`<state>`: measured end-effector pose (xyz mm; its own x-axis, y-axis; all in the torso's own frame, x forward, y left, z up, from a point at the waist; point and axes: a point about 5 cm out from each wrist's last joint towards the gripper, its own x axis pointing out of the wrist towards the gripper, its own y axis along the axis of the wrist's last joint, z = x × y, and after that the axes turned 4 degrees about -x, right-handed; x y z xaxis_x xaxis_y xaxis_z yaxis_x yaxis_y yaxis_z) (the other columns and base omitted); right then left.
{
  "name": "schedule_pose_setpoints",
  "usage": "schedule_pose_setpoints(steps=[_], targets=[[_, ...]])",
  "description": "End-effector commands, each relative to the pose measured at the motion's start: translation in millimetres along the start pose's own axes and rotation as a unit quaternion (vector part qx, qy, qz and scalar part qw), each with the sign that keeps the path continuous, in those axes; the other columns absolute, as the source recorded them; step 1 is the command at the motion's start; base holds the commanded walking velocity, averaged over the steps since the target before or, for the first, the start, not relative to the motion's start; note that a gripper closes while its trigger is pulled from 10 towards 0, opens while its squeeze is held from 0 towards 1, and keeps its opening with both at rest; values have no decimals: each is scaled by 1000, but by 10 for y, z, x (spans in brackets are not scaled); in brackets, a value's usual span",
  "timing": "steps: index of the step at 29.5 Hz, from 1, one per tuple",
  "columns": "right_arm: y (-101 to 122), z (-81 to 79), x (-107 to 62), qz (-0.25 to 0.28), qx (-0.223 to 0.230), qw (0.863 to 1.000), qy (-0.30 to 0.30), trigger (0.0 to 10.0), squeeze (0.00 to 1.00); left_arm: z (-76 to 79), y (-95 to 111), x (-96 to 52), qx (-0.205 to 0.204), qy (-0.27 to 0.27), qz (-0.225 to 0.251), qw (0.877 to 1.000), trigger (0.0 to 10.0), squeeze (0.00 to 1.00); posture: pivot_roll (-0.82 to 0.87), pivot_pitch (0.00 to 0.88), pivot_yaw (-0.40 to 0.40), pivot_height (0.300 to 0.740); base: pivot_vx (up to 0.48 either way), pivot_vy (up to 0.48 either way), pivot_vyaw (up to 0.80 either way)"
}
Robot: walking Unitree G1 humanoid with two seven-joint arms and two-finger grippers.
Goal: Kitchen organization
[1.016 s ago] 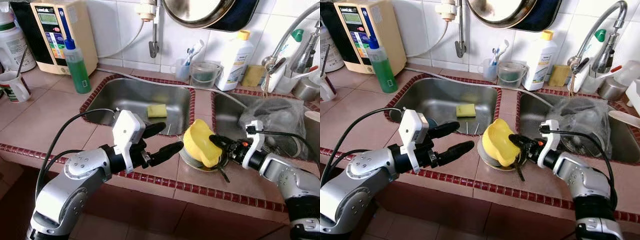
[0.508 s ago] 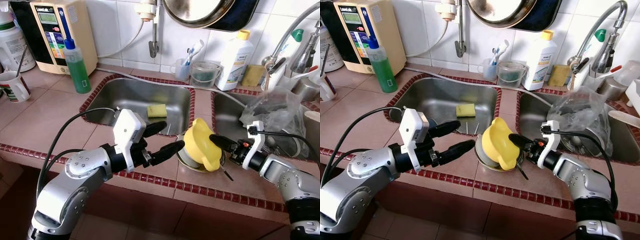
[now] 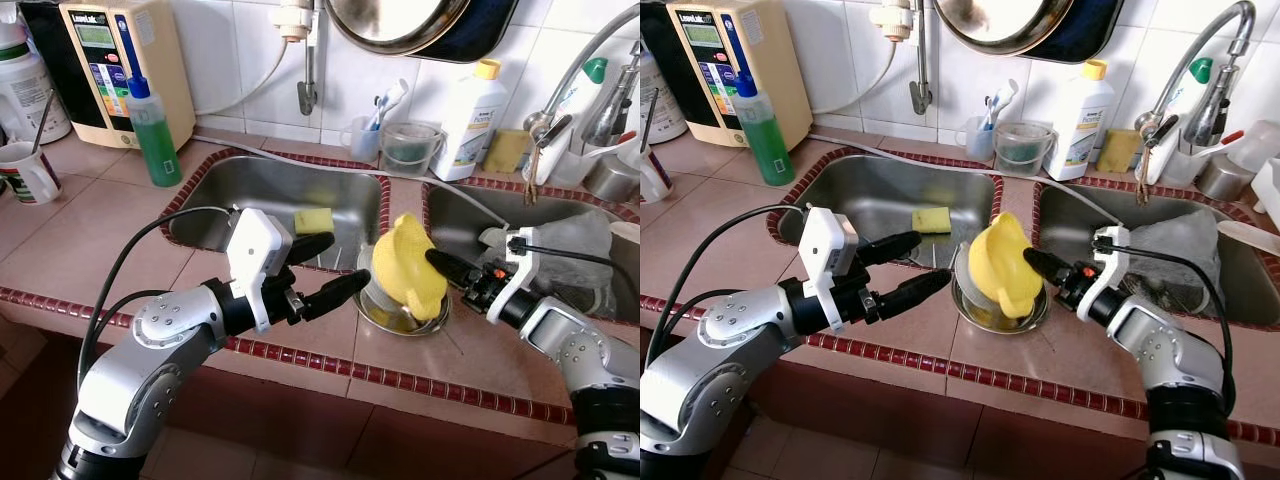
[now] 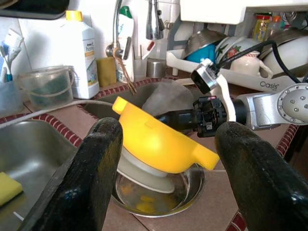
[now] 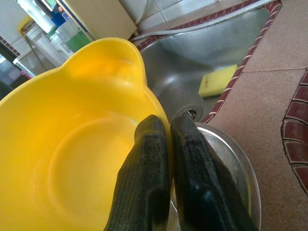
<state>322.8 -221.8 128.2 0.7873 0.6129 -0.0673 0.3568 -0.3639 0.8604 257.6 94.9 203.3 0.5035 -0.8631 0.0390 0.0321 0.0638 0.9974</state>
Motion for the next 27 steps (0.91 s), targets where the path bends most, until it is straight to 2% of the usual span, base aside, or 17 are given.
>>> schedule_pose_setpoints(steps=[1, 14, 15, 16, 17, 18, 20, 22, 23, 25, 26, 27], targets=[[159, -33, 23, 29, -8, 1000, 4, 0, 0, -27, 42, 13, 7, 3, 8, 1000, 10000, 0, 36, 0, -17, 740, 0, 0, 0], [338, -156, 78, 69, -7, 997, 34, 0, 0, -33, 46, 24, 7, 4, 10, 1000, 10000, 0, 37, 0, -16, 740, 0, 0, 0], [377, -178, 81, 77, -14, 996, 35, 2941, 0, -36, 47, 23, 7, 4, 10, 1000, 10000, 0, 39, 0, -18, 740, 0, 0, 0], [458, -224, 89, 97, -28, 994, 34, 8549, 0, -45, 45, 21, 6, 6, 10, 1000, 10000, 0, 38, 0, -16, 740, 0, 0, 0], [494, -244, 92, 107, -34, 993, 34, 8549, 0, -49, 44, 21, 6, 7, 10, 1000, 10000, 0, 38, 0, -16, 740, 0, 0, 0], [535, -270, 100, 119, -39, 992, 32, 10000, 0, -55, 35, 20, 6, 8, 10, 1000, 10000, 0, 37, 0, -15, 740, 0, 0, 0], [562, -287, 104, 127, -42, 991, 30, 10000, 0, -58, 29, 20, 6, 9, 9, 1000, 10000, 0, 37, 0, -15, 740, 0, 0, 0], [618, -340, 114, 150, -90, 984, 19, 10000, 0, -95, 22, 23, 19, 24, 13, 999, 10000, 0, 36, 0, -14, 740, 0, 0, 0], [618, -340, 114, 150, -90, 984, 19, 10000, 0, -95, 22, 23, 19, 24, 13, 999, 10000, 0, 36, 0, -14, 740, 0, 0, 0], [664, -410, 164, 173, -148, 974, -15, 10000, 0, -265, 26, 38, 31, 90, 24, 995, 10000, 0, 43, 0, -18, 740, 0, 0, 0], [664, -410, 164, 173, -148, 974, -15, 10000, 0, -265, 26, 38, 31, 90, 24, 995, 10000, 0, 43, 0, -18, 740, 0, 0, 0], [700, -443, 183, 185, -175, 967, -31, 10000, 0, -349, 35, 33, 35, 121, 27, 992, 10000, 0, 45, 0, -19, 740, 0, 0, 0]])
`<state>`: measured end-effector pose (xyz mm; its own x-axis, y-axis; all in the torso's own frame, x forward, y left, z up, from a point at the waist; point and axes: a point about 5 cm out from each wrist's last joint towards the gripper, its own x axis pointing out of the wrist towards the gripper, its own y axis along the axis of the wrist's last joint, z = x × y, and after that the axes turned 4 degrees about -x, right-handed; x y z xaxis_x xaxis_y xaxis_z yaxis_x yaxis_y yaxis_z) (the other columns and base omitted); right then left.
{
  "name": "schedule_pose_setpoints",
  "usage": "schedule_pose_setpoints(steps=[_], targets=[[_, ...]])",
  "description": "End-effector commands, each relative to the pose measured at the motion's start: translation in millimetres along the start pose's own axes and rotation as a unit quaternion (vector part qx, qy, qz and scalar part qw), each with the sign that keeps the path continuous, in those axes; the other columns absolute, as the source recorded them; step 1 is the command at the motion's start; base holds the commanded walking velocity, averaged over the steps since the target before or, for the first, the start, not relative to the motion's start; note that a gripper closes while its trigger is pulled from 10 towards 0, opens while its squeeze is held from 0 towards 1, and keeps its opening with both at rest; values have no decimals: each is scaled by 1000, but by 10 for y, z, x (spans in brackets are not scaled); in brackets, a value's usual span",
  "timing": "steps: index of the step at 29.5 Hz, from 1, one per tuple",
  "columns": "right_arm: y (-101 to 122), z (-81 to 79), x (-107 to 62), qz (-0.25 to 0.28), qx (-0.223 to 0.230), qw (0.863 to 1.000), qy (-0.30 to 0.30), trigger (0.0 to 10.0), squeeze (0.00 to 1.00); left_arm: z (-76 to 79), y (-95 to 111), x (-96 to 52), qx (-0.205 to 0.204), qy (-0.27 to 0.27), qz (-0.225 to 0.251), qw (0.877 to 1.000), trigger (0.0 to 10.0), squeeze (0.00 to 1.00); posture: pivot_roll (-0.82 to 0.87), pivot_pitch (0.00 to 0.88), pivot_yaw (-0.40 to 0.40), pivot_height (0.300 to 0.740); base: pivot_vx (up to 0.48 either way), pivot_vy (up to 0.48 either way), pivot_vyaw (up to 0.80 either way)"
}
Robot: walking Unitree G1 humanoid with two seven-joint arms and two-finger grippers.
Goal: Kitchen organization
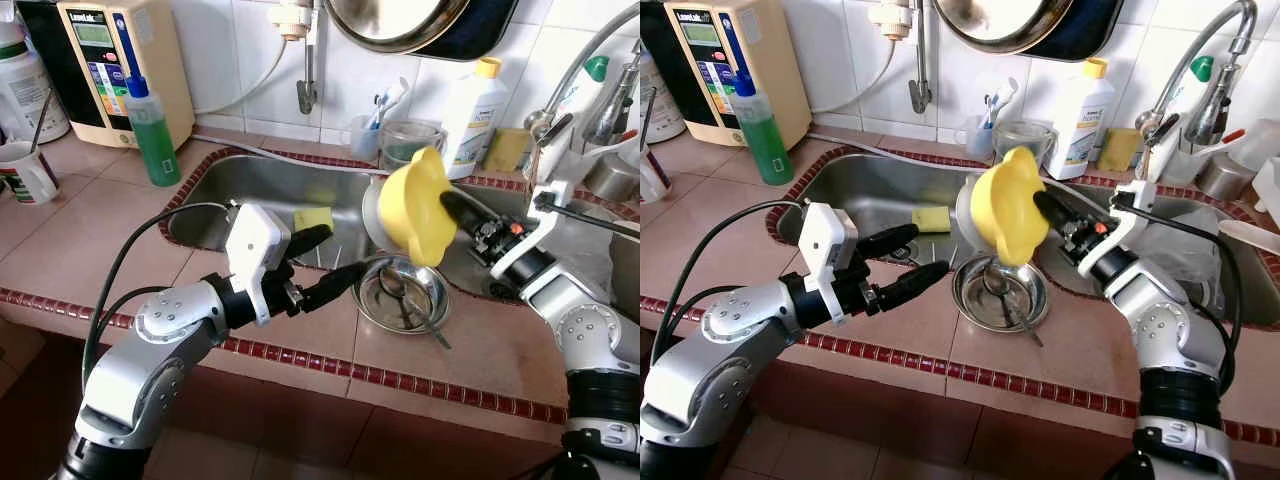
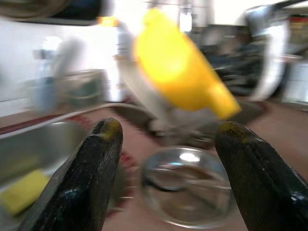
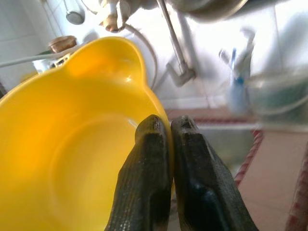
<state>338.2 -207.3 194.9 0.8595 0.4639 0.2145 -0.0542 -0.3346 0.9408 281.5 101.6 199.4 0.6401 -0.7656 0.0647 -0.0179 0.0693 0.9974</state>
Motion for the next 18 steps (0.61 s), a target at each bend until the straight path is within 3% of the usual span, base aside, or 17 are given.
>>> schedule_pose_setpoints(steps=[1, 3, 4, 5, 10, 12, 15, 18], targets=[[155, -68, 75, 33, -64, 997, -14, 10000, 0, -164, 63, -3, 19, 58, 13, 998, 10000, 0, 47, 0, -20, 740, 0, 0, 0], [187, -93, 99, 43, -82, 995, -25, 10000, 0, -243, 55, -2, 25, 86, 14, 996, 10000, 0, 50, 0, -24, 740, 0, 0, 0], [226, -127, 129, 58, -118, 990, -48, 10000, 0, -337, 44, -14, 51, 125, 17, 991, 10000, 0, 54, 0, -25, 740, 0, 0, 0], [226, -127, 129, 58, -118, 990, -48, 10000, 0, -337, 44, -14, 51, 125, 17, 991, 10000, 0, 54, 0, -25, 740, 0, 0, 0], [285, -220, 166, 108, -200, 967, -117, 10000, 0, -459, -34, -27, 60, 154, 10, 986, 10000, 0, 65, 0, -35, 740, 0, 0, 0], [283, -240, 167, 115, -207, 963, -131, 10000, 0, -464, -46, -26, 56, 155, 11, 986, 10000, 0, 70, 0, -40, 740, 0, 0, 0], [200, -356, 155, 137, -247, 945, -166, 10000, 0, -508, -103, 10, 45, 168, 21, 985, 10000, 0, 70, 0, -39, 740, 0, 0, 0], [153, -399, 142, 139, -261, 940, -167, 10000, 0, -526, -120, 26, 28, 174, 26, 984, 10000, 0, 71, 0, -38, 740, 0, 0, 0]])
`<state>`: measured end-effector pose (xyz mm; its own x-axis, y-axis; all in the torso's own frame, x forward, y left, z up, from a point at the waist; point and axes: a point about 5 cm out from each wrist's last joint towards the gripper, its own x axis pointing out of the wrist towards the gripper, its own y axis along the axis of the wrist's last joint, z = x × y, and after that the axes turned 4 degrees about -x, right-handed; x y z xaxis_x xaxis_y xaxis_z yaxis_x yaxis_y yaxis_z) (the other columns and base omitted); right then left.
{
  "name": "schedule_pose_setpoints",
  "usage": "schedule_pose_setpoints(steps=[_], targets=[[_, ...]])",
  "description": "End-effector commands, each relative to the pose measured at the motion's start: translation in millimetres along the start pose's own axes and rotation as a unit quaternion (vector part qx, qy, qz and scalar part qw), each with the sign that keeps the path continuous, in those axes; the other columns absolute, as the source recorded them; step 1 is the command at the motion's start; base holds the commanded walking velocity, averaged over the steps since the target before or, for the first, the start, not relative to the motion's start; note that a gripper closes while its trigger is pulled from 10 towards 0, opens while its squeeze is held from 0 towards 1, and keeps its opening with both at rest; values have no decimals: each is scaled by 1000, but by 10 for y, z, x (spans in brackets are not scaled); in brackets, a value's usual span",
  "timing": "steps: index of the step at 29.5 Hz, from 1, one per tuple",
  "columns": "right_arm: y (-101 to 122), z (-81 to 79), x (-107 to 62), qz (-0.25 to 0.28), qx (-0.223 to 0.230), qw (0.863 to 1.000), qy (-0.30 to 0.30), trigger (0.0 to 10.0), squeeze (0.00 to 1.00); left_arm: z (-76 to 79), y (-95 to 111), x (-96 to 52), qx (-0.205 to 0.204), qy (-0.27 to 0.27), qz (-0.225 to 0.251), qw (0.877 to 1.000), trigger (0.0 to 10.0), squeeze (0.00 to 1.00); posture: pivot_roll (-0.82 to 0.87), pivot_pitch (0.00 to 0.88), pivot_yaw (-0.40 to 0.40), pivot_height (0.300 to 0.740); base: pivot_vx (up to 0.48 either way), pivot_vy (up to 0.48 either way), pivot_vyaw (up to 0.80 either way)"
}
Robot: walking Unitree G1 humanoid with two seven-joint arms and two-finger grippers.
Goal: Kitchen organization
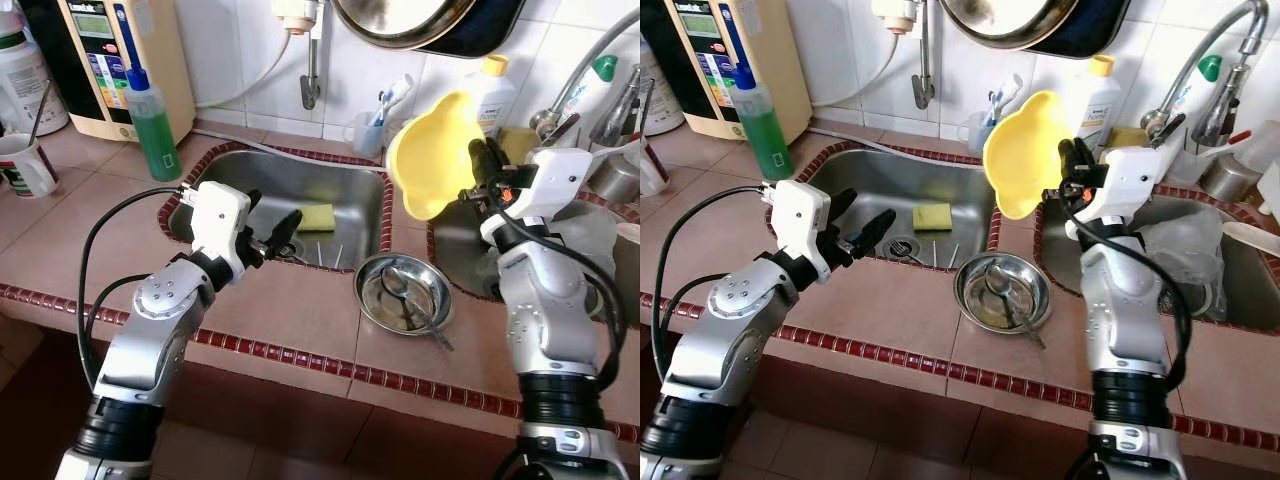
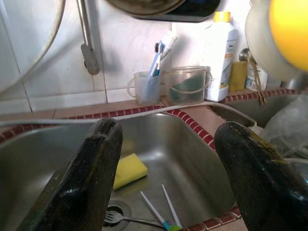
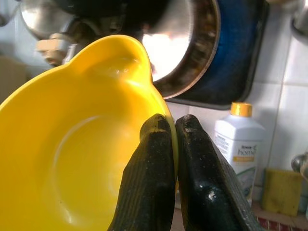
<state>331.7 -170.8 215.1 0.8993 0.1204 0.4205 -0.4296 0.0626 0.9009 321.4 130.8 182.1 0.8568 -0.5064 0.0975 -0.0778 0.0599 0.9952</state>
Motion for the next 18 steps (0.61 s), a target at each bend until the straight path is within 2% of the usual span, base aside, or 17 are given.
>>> schedule_pose_setpoints(steps=[1, 7, 12, 18], targets=[[64, 7, -9, 20, -21, 1000, -9, 10000, 0, -30, 33, 27, -4, 8, 10, 1000, 10000, 0, 71, 0, -37, 740, 0, 0, 0], [-18, -129, -98, 23, -48, 998, -30, 10000, 0, -56, -4, 100, -26, 10, 14, 999, 10000, 0, 68, 0, -31, 740, 0, 0, 0], [-28, -212, -123, 25, -42, 998, -36, 10000, 0, -73, -29, 127, -41, 7, 9, 999, 10000, 0, 62, 0, -23, 740, 0, 0, 0], [-56, -298, -147, 23, -48, 998, -30, 10000, 0, -44, -68, 130, -35, -2, 0, 999, 10000, 0, 63, 0, -22, 740, 0, 434, 0]])
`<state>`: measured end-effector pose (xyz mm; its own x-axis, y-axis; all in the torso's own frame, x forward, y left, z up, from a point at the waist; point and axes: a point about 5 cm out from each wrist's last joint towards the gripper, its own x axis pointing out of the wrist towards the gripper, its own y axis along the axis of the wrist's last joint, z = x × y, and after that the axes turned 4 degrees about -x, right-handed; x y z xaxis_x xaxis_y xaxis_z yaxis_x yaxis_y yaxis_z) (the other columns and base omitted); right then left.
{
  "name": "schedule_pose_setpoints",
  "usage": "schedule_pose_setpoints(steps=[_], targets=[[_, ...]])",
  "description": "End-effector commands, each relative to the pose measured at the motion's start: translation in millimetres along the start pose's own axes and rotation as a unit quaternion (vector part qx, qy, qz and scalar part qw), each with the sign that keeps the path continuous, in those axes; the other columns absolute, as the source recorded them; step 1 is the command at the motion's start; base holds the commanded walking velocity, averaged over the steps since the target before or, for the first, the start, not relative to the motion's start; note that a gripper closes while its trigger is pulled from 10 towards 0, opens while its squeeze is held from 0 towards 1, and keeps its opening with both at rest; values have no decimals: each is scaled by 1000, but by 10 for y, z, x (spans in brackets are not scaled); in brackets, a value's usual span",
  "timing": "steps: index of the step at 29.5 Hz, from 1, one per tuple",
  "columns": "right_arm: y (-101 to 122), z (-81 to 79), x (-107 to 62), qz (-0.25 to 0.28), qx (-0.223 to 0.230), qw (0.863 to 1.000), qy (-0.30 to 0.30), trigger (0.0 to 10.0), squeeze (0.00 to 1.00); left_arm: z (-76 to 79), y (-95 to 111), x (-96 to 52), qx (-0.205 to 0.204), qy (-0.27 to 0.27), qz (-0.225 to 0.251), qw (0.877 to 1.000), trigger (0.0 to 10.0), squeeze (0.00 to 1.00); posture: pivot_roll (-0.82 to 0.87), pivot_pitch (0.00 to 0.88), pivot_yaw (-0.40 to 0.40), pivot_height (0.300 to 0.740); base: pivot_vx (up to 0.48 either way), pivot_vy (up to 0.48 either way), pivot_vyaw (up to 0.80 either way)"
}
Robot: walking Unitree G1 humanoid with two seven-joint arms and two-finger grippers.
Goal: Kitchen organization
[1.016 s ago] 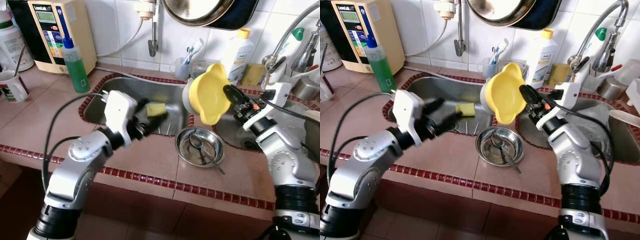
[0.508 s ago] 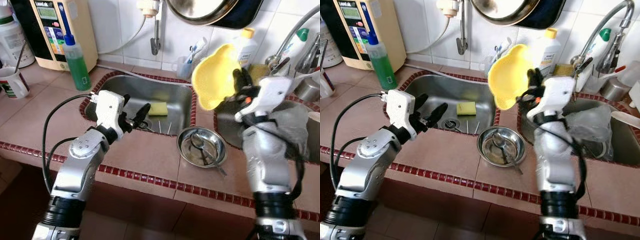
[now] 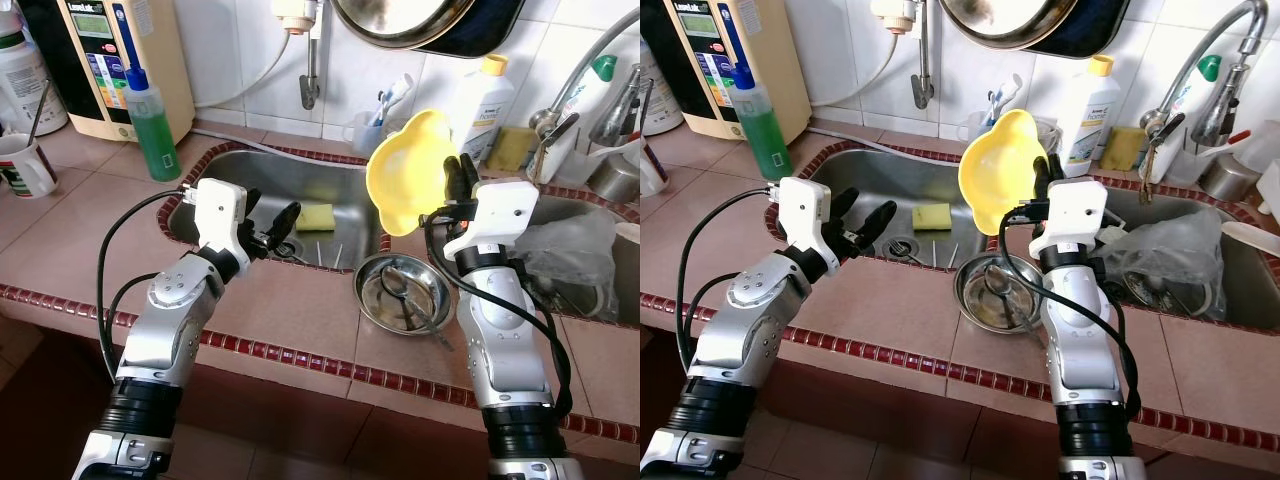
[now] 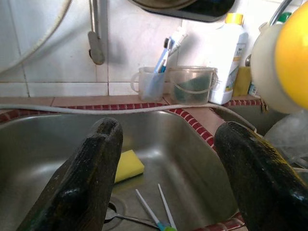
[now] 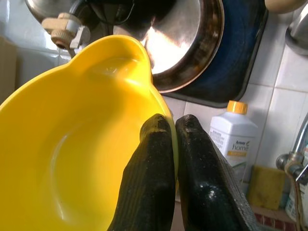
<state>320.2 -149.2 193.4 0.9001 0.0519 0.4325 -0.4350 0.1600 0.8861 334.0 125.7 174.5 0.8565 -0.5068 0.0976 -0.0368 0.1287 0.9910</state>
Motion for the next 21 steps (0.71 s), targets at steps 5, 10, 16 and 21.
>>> schedule_pose_setpoints(steps=[5, 10, 16, 21], targets=[[81, -112, 7, 24, -1, 1000, 6, 10000, 0, -23, 17, 10, 5, -5, -3, 1000, 10000, 0, 63, 0, -15, 740, 0, 480, 0], [71, -142, -2, 22, -3, 1000, 8, 10000, 0, -25, 21, 10, 10, -10, -5, 1000, 10000, 0, 61, 0, -11, 740, 0, 480, 0], [63, -159, -7, 20, -5, 1000, 7, 10000, 0, 16, 37, 28, 23, -28, -4, 999, 10000, 0, 56, 0, -7, 740, 0, 0, 0], [49, -167, -18, 17, -6, 1000, 5, 10000, 0, 43, 10, 32, 49, -48, -15, 998, 10000, 0, 50, 0, -1, 740, 0, 0, 0]])
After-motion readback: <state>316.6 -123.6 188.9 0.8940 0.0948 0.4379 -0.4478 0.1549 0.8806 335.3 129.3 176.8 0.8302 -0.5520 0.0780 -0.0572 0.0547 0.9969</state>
